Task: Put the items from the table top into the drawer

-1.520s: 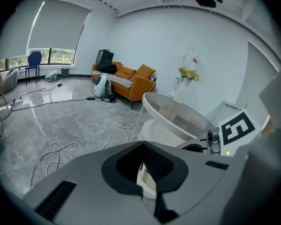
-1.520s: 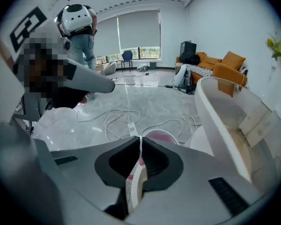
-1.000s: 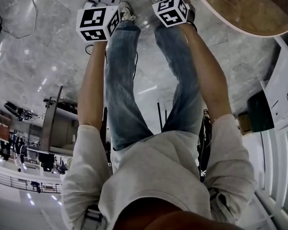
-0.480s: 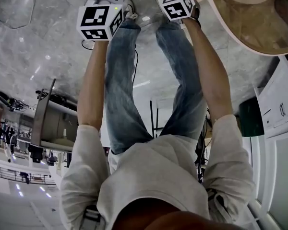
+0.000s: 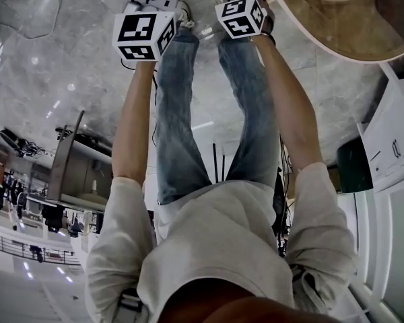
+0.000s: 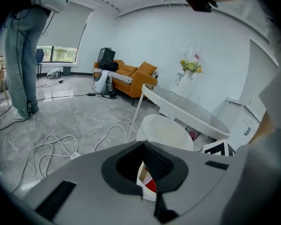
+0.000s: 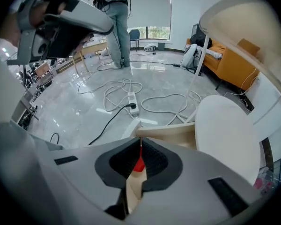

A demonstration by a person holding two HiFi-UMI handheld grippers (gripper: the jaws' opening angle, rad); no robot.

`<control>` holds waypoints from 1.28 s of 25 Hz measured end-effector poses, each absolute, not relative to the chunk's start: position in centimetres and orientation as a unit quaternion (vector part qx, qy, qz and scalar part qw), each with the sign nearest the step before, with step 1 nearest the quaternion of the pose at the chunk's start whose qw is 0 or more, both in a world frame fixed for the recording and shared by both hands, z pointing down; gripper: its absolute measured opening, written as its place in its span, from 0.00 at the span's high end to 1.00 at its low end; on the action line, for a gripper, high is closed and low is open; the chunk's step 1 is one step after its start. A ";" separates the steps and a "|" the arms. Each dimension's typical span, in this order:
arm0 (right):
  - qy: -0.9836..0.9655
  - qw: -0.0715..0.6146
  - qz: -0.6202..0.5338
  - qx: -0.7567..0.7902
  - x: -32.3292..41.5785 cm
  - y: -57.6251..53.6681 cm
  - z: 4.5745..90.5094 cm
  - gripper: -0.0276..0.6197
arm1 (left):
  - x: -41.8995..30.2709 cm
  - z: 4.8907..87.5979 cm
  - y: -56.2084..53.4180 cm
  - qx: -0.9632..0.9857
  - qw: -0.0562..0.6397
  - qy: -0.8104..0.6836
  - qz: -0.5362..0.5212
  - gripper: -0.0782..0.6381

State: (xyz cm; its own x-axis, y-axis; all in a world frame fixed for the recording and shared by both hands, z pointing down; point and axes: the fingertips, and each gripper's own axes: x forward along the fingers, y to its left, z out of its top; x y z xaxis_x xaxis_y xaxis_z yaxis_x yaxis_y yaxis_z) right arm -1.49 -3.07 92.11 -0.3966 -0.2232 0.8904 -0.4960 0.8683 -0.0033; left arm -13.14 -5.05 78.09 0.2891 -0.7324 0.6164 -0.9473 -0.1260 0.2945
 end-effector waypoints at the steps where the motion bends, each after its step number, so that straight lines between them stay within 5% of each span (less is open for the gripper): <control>1: -0.826 0.500 0.137 0.220 -1.8 -2.9 91.4 0.91 | -13.2 77.5 -4.9 0.733 0.329 -0.573 0.164 0.87; 32: -0.854 0.295 0.184 0.388 -1.6 -9.1 57.4 0.92 | -14.3 53.0 -7.0 0.750 0.255 -0.593 0.144 0.87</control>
